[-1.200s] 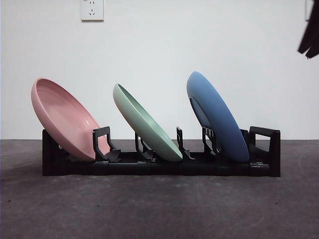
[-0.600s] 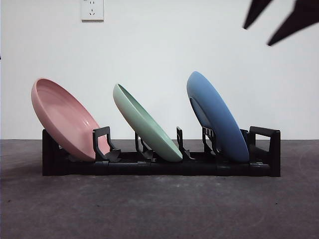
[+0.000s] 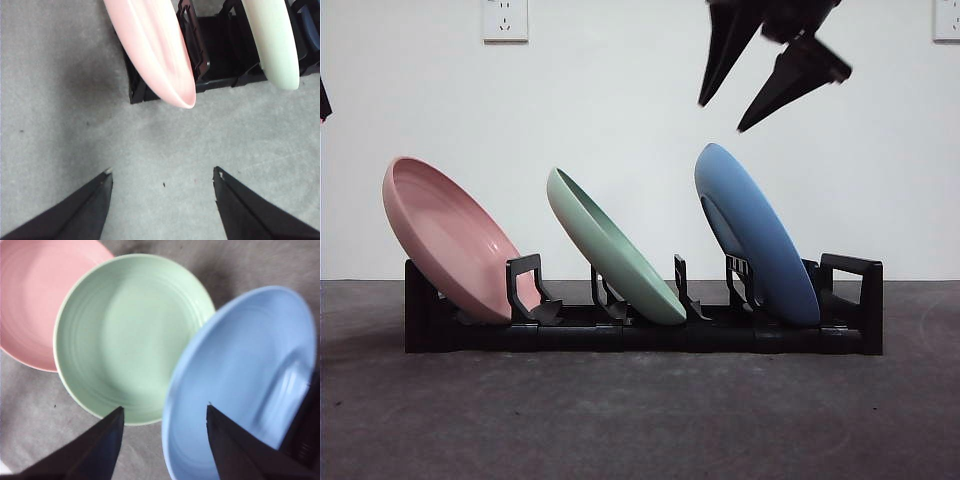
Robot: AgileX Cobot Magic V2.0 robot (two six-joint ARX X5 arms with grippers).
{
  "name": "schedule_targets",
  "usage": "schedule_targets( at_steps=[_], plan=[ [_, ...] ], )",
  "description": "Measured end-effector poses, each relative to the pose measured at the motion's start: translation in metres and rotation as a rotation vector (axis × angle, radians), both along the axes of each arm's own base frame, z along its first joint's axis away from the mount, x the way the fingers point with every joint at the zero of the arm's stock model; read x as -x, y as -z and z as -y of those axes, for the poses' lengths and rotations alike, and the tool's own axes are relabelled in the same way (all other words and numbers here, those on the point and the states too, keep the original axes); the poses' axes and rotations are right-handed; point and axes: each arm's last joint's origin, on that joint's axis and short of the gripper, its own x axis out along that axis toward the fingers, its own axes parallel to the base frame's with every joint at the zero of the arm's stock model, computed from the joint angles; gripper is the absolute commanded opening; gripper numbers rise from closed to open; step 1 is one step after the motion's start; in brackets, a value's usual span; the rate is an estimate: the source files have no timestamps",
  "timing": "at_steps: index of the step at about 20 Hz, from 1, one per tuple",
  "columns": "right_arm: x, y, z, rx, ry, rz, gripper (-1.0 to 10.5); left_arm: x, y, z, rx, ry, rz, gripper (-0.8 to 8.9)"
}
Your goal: Place the plate
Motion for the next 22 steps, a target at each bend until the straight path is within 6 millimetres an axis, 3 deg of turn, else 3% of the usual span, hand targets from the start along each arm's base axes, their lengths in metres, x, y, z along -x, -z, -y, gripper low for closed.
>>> schedule_targets(
  at_steps=[6, 10, 12, 19, 22],
  plan=[
    [-0.01, 0.021, -0.011, 0.04, -0.008, -0.048, 2.1, -0.001, -0.001, 0.0, 0.003, 0.0, 0.02, 3.12],
    [-0.015, 0.032, -0.016, 0.058, -0.01, -0.075, 1.0, -0.002, -0.002, 0.0, 0.004, 0.0, 0.027, 3.12],
    [-0.015, 0.032, -0.016, 0.058, -0.012, -0.076, 0.2, -0.002, -0.002, 0.0, 0.004, 0.0, 0.028, 3.12],
    [-0.01, 0.031, -0.017, 0.021, -0.035, -0.147, 0.1, -0.002, -0.002, 0.0, 0.004, 0.0, 0.031, 3.12],
    [-0.006, 0.013, -0.015, -0.005, -0.047, -0.157, 0.1, -0.003, -0.002, 0.0, 0.005, 0.0, 0.036, 3.12]
  ],
)
